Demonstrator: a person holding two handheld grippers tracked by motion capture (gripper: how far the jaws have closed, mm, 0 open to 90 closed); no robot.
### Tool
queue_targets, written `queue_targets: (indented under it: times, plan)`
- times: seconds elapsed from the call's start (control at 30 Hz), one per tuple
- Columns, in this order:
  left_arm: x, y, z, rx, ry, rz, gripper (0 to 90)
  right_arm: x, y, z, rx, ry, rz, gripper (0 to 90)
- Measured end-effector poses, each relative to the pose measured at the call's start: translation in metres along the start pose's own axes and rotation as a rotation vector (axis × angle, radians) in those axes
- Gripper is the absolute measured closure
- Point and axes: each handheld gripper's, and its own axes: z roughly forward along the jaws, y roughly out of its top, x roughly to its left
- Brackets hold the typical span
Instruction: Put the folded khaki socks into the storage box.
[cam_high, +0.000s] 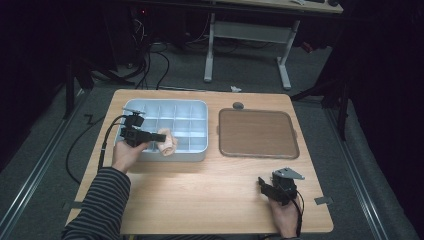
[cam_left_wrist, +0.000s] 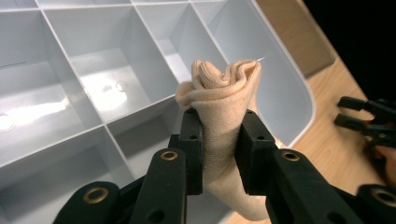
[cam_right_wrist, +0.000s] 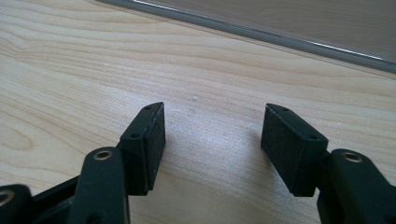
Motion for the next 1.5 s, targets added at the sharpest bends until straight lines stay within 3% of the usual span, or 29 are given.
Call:
queue_targets:
  times: [0.27,0.47,0.87,1.0,1.5]
  plan:
    - [0.006,0.001,0.004,0.030,0.016,0.002,74.6,0.001,0.000,0.000,-0.001,-0.003,0.002,40.5]
    - [0.006,-0.004,0.003,0.063,0.056,0.061,74.6,0.001,0.000,0.000,-0.002,-0.007,0.003,40.5]
    - [0.004,-0.007,0.007,0.070,0.089,0.051,74.5,0.001,0.000,0.000,-0.002,-0.006,0.001,40.4]
    - [0.008,-0.007,0.009,0.076,0.072,0.040,74.5,0.002,0.001,0.001,0.000,-0.009,0.008,40.5]
    - [0.006,-0.007,0.018,0.092,0.111,0.052,74.5,0.002,0.001,0.001,0.001,-0.019,0.015,40.3]
